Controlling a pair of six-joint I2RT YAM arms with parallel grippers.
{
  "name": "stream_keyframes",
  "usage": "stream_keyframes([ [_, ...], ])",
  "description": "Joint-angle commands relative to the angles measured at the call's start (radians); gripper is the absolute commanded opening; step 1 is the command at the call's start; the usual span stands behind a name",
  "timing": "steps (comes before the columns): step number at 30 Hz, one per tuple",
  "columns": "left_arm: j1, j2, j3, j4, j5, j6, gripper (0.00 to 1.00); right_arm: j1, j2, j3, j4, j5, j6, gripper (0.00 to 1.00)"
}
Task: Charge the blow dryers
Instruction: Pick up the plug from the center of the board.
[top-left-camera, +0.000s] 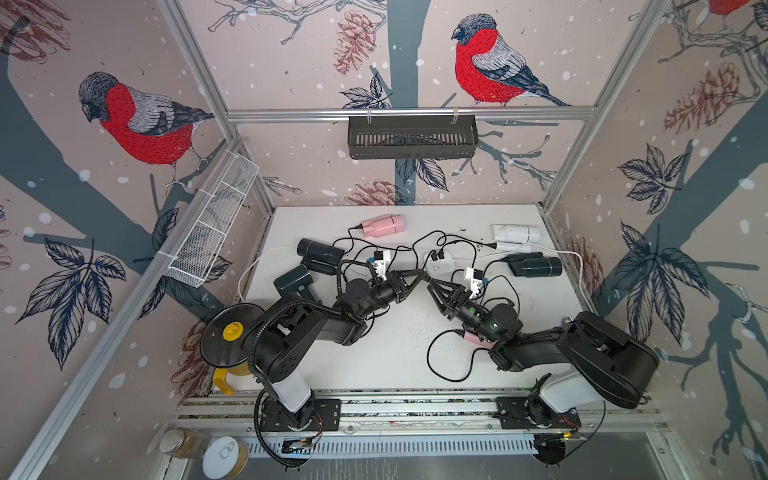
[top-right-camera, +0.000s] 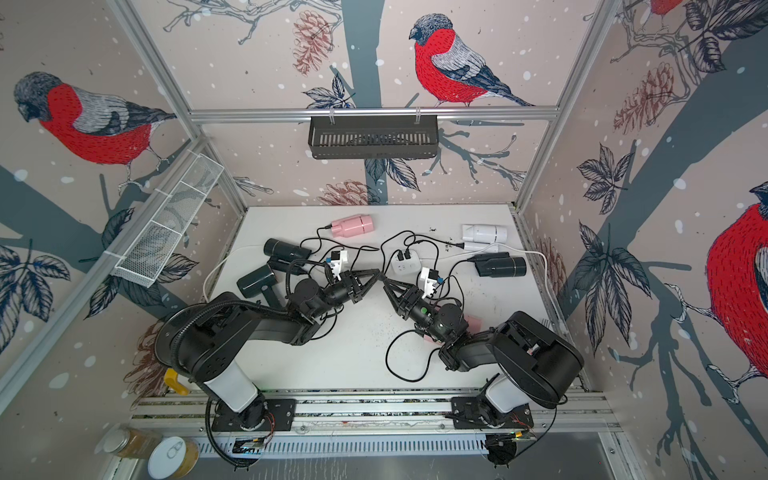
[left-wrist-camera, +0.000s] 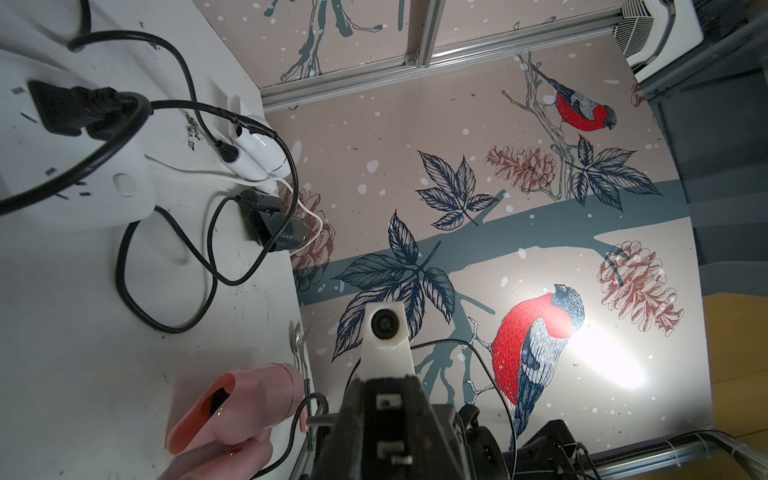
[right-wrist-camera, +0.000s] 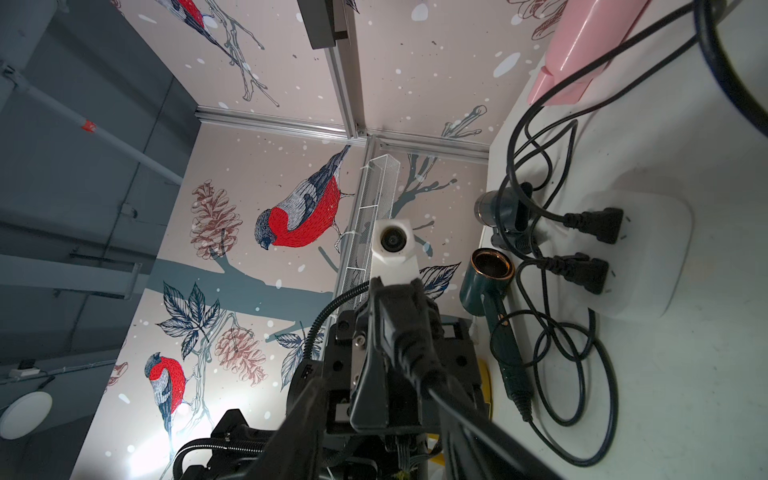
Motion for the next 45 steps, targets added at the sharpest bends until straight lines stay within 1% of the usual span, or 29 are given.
stream_keyframes([
  [1, -0.003, 0.008, -0.001, 0.113, 0.006, -0.019, 0.13, 0.003, 0.002, -0.014, 0.047, 0.046, 0.019, 0.46],
  [4, -0.007, 0.012, -0.003, 0.125, 0.004, -0.026, 0.13, -0.005, -0.002, -0.033, 0.064, 0.074, 0.014, 0.46],
  [10, -0.017, 0.022, -0.014, 0.144, 0.000, -0.041, 0.12, -0.020, -0.017, -0.013, 0.056, 0.078, -0.038, 0.44],
  [15, -0.022, 0.043, -0.022, 0.174, -0.002, -0.062, 0.13, -0.024, -0.013, 0.020, 0.031, 0.046, -0.075, 0.39],
  [21, -0.029, 0.069, -0.016, 0.200, -0.003, -0.077, 0.13, -0.019, -0.007, 0.024, 0.007, 0.044, -0.086, 0.33],
  [27, -0.032, 0.087, -0.009, 0.200, -0.002, -0.077, 0.13, -0.014, -0.018, 0.032, -0.032, 0.039, -0.109, 0.29],
  [41, -0.039, 0.082, -0.008, 0.176, -0.006, -0.060, 0.13, -0.023, -0.049, 0.030, -0.104, 0.048, -0.126, 0.15],
  [44, -0.039, 0.074, -0.005, 0.162, -0.005, -0.048, 0.14, -0.035, -0.072, 0.024, -0.132, 0.046, -0.137, 0.13],
  [45, -0.039, 0.068, -0.003, 0.154, -0.005, -0.042, 0.16, -0.038, -0.084, 0.024, -0.150, 0.045, -0.145, 0.12],
])
